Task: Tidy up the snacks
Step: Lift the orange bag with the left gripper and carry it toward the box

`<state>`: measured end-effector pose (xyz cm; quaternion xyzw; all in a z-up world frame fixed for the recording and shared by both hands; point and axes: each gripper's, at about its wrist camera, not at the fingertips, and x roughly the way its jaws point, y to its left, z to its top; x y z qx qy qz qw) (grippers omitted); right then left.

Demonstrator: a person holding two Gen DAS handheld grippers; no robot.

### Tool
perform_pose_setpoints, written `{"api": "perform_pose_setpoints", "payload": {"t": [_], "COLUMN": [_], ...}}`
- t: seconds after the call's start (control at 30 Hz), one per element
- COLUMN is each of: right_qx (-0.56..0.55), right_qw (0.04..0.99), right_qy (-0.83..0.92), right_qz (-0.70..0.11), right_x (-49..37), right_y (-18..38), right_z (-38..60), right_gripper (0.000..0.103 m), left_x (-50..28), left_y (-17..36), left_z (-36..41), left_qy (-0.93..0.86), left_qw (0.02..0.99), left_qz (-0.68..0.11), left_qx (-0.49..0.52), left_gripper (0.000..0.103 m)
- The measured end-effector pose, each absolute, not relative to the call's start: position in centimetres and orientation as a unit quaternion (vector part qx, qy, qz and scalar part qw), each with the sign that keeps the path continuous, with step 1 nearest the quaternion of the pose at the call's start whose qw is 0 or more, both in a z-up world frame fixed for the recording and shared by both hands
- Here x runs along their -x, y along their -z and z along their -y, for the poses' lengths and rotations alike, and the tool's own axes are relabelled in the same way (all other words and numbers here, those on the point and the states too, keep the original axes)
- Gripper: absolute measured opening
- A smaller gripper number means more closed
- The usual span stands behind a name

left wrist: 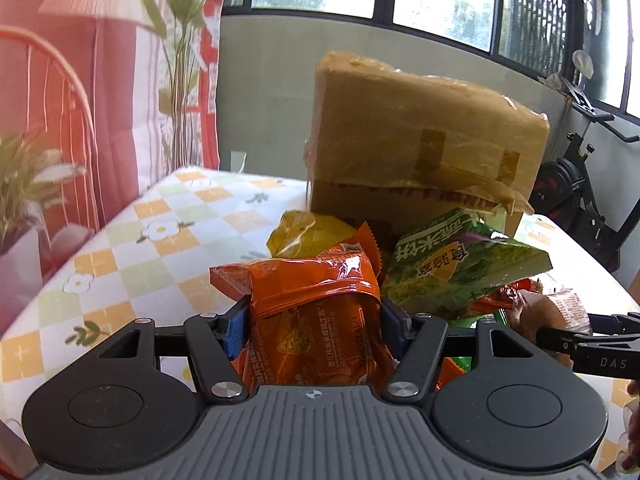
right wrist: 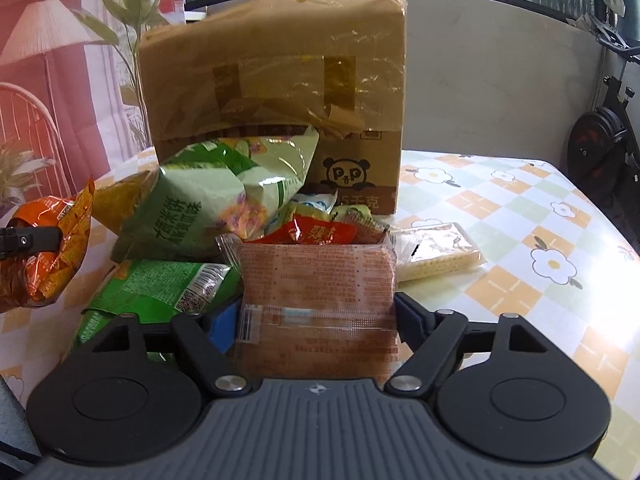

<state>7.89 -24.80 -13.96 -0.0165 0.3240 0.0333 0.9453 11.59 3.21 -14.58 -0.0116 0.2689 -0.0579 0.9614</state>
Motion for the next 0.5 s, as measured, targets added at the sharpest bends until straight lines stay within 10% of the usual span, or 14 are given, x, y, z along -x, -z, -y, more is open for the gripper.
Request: {"api": "perform_pose_setpoints", "payload": {"t": [0.5], "right_qx": [0.005], "right_qw": [0.957], "right_qy": [-0.031], "right_qz": [-0.287], "right_x": [-7.2], "right_y": [11.9], "right_z": [25.0], "right_gripper": [0.076], "left_x": [-11.3], "left_y": [12.9], "left_z": [-3.1], "left_qy": [0.038], "left_qw": [0.971], "left_qz": [-0.235], "left_qx": [-0.005], "left_gripper": [0.067]}}
